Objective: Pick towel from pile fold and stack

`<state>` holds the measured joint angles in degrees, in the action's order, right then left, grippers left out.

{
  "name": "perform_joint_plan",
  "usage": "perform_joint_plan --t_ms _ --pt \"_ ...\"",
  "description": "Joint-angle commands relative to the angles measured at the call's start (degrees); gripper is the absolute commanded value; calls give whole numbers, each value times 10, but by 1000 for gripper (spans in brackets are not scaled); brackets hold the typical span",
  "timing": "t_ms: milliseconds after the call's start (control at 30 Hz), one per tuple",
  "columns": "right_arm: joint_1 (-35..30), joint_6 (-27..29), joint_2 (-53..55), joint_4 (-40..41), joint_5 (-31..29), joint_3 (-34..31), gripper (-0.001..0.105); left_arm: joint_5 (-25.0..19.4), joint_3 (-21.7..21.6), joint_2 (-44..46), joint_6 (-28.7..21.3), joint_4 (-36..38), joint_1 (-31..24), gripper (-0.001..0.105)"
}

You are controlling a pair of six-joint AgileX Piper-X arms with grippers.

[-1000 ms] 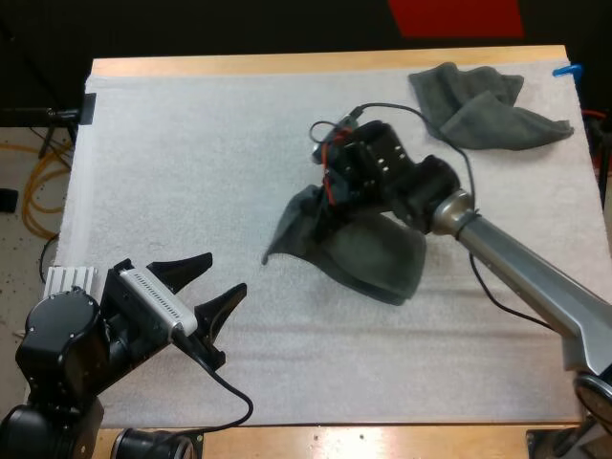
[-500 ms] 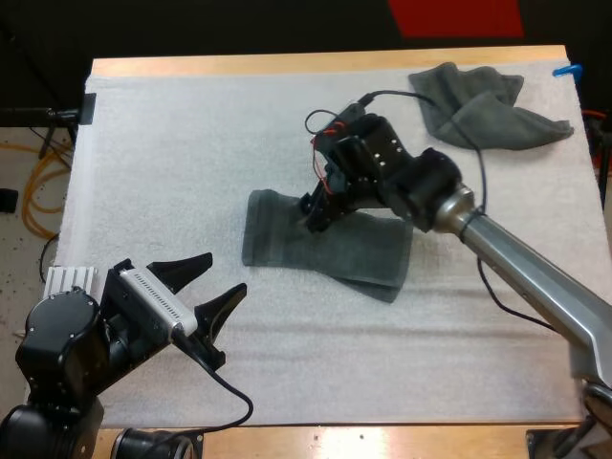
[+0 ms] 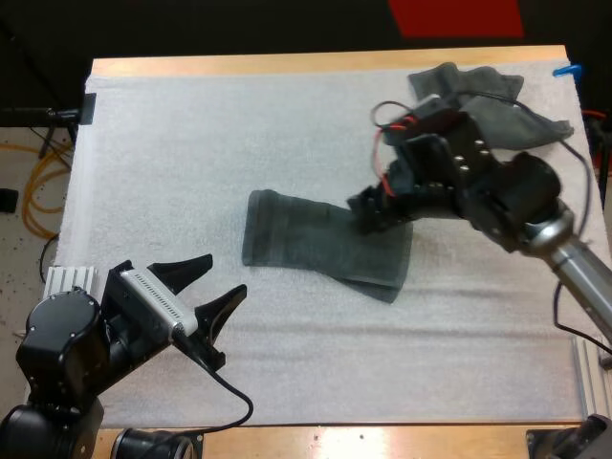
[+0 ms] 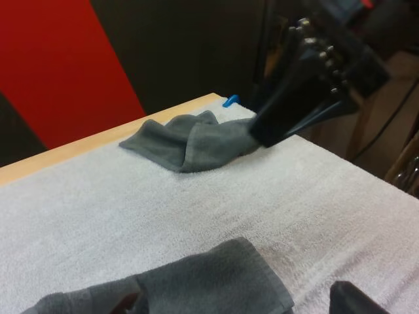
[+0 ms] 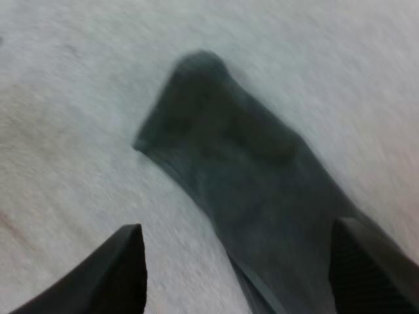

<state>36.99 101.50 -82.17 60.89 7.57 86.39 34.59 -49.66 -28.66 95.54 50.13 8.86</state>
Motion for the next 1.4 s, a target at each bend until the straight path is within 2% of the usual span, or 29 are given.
perform_joint_plan --t_ms 0,367,600,767,833,967,1133,1367 --pt "-11 -5 13 18 0 -17 58 4 -4 -1 7 5 3 56" --pt "-110 -66 112 -16 10 -208 57 4 -4 -1 7 21 3 56" --pt "-173 -129 99 -106 84 -308 57 4 -4 -1 7 56 3 56" --pt "-182 -164 72 -174 115 -363 57 4 -4 -1 7 60 3 56" --pt "-182 -183 51 -210 163 -385 57 4 -4 -1 7 60 3 56" --pt "-182 -230 12 -274 206 -416 55 4 -4 -1 7 60 3 56" --pt "-180 -267 -36 -334 266 -433 43 4 -4 -1 7 60 3 56" --pt "-180 -298 -85 -376 307 -433 42 4 -4 -1 7 60 3 56"
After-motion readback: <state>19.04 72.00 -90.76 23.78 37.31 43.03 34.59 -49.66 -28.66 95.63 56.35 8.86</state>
